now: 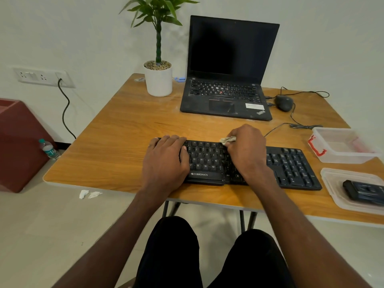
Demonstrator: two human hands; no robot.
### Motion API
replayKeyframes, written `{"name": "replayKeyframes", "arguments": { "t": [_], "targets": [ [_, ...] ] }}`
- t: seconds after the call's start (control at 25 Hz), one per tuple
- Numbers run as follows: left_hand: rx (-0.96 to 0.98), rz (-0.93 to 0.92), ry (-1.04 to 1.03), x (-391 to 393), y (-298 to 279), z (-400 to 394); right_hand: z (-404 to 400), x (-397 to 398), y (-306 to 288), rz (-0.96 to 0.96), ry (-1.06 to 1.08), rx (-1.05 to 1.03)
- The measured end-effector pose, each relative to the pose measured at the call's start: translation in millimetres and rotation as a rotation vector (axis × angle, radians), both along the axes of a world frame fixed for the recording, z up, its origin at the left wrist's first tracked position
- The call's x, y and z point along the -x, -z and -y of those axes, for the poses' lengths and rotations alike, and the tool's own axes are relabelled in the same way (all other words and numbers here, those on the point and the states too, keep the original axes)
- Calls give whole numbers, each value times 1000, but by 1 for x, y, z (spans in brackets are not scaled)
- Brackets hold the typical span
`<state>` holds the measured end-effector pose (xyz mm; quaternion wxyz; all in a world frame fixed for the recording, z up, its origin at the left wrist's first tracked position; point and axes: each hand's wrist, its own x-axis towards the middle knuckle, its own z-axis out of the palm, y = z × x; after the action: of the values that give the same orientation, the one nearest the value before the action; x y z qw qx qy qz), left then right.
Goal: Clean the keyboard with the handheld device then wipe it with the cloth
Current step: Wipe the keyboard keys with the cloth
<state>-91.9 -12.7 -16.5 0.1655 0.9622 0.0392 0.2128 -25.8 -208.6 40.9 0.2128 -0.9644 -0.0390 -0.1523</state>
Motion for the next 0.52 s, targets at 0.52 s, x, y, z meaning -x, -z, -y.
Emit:
{"name": "replayKeyframes", "arguments": {
  "t": [0.52],
  "targets": [
    [-13, 19, -5, 1, 0, 2, -15, 29, 1, -103, -267, -140]
  ]
}}
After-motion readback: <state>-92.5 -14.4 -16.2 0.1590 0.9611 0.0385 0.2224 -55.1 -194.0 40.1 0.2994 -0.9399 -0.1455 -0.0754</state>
